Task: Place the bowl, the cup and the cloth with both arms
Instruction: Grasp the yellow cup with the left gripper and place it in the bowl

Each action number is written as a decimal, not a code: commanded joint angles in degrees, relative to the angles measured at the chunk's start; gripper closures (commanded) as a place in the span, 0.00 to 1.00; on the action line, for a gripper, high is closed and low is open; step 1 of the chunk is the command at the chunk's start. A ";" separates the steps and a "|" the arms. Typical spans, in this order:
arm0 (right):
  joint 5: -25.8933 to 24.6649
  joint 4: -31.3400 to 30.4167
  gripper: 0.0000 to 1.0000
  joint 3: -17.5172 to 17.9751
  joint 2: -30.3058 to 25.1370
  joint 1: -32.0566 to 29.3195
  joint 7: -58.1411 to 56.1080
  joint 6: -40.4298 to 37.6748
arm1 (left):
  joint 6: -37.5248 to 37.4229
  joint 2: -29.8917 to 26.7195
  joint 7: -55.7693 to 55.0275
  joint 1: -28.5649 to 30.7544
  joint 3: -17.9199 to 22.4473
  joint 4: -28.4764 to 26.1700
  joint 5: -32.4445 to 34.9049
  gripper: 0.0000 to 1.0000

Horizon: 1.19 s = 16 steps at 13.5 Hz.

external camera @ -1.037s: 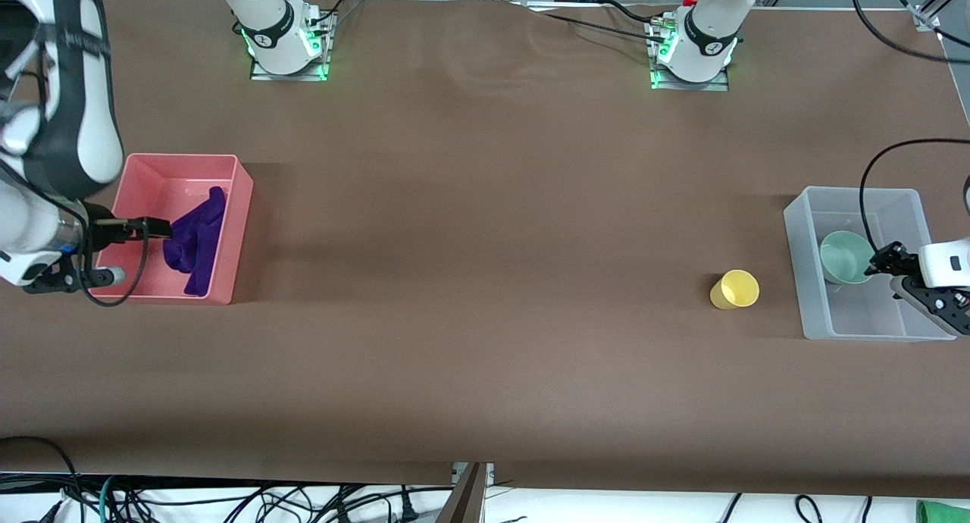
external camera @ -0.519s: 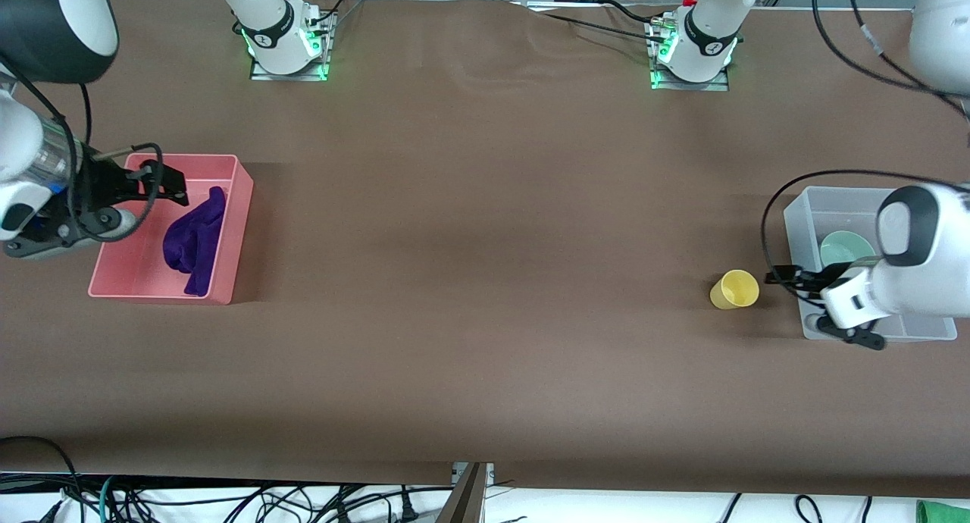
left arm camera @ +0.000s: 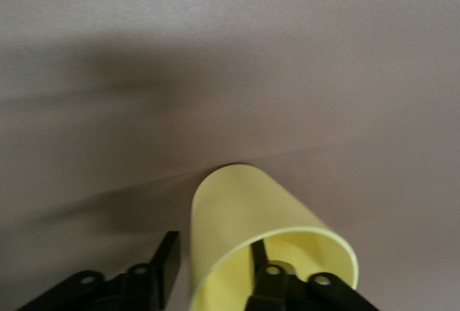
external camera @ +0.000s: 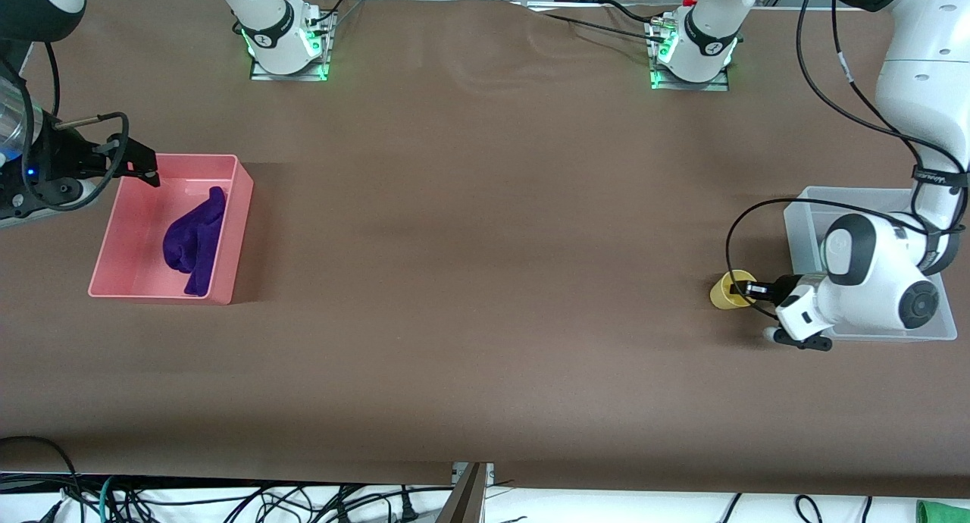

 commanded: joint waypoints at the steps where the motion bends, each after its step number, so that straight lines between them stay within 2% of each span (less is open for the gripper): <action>1: -0.76 -1.16 0.00 2.06 -1.60 -0.58 7.70 -1.82 | 0.37 -1.23 -0.54 -0.55 0.69 -0.06 0.99 1.00; 4: -0.67 -0.46 0.00 2.25 -0.99 -0.50 9.24 -2.70 | -1.47 -5.08 0.07 -0.46 -0.01 0.65 9.16 1.00; 8: -0.67 1.47 0.00 2.24 0.42 -0.41 9.32 -3.41 | -17.34 -12.03 11.11 0.59 1.21 4.16 9.36 1.00; 9: -0.67 2.09 0.00 2.33 0.77 -0.41 9.32 -3.49 | -18.78 -12.92 13.76 2.16 2.44 4.08 9.96 1.00; 12: -0.67 2.62 0.00 2.33 1.12 -0.41 9.32 -3.58 | -17.75 -12.84 22.29 7.87 2.71 3.20 16.98 1.00; 16: -0.67 2.71 0.00 2.24 1.21 -0.41 9.24 -3.41 | -5.56 -12.57 26.87 13.85 2.63 -5.39 17.53 1.00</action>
